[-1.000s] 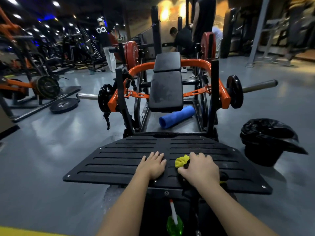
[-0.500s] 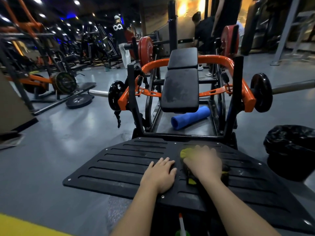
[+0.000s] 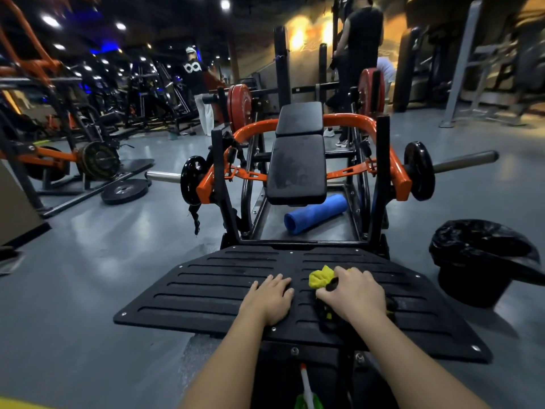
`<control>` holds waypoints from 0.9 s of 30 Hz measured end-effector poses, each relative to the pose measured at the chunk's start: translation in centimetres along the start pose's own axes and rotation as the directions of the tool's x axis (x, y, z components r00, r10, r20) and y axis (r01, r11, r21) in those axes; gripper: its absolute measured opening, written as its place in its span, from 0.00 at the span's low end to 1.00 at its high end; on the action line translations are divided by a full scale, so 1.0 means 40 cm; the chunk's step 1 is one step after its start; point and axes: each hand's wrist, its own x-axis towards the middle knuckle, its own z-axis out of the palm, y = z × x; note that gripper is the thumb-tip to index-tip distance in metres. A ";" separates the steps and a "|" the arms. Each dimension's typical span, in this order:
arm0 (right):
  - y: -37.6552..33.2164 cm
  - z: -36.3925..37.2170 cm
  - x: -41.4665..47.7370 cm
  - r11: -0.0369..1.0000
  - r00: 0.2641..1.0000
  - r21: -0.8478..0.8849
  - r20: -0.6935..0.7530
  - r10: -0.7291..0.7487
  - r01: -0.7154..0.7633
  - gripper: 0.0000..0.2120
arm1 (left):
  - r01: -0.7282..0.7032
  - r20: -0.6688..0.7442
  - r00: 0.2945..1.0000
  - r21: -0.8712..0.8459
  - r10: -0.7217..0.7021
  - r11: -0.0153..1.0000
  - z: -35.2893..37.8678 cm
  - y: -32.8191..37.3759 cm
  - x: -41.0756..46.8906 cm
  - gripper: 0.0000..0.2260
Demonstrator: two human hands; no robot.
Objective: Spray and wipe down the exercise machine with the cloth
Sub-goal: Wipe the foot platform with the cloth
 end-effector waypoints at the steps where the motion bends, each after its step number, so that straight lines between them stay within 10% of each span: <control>1: 0.004 -0.009 -0.017 1.000 1.000 -0.005 -0.003 0.010 -0.010 0.23 | 0.004 0.008 1.000 0.004 -0.004 1.000 -0.003 0.000 -0.001 0.25; 15: -0.062 -0.003 -0.125 0.984 0.977 -0.068 -0.144 0.155 -0.166 0.25 | -0.015 0.050 0.999 0.023 0.014 1.000 -0.004 0.003 -0.010 0.26; 27: -0.099 0.124 0.216 0.992 0.988 -0.059 -0.110 0.105 -0.112 0.24 | -0.036 0.000 0.999 -0.037 0.036 0.999 0.001 -0.009 0.002 0.25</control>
